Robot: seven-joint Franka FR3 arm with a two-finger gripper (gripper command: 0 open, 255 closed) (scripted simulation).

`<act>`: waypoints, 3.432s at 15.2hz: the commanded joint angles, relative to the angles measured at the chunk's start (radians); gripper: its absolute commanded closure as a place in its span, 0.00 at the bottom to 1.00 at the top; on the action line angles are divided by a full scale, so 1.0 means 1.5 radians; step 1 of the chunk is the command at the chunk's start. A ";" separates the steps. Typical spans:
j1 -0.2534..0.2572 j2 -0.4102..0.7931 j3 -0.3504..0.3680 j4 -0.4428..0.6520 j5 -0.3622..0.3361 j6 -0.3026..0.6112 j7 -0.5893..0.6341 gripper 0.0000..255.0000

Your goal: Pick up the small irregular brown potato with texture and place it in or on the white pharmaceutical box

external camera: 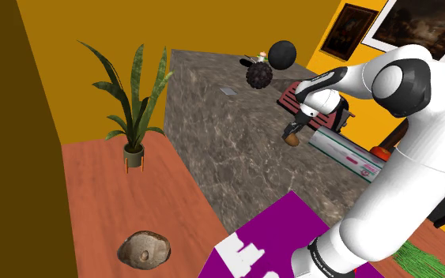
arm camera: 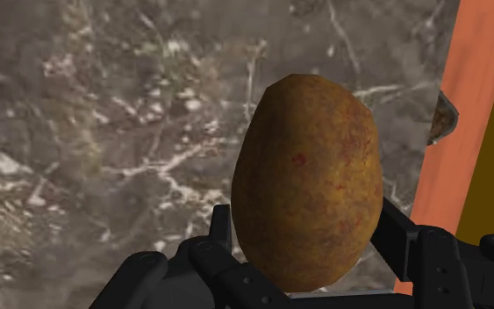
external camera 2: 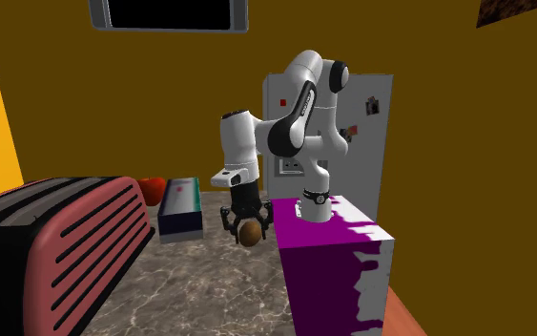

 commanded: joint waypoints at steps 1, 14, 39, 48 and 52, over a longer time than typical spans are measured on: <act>0.000 0.000 0.000 0.000 0.000 0.000 0.000 1.00; 0.012 -0.063 -0.014 0.035 -0.062 -0.081 0.050 1.00; -0.005 -0.137 -0.041 0.157 -0.127 -0.263 0.066 1.00; -0.084 -0.095 -0.114 0.200 -0.101 -0.298 -0.090 1.00; -0.129 -0.052 -0.144 0.241 -0.072 -0.321 -0.169 1.00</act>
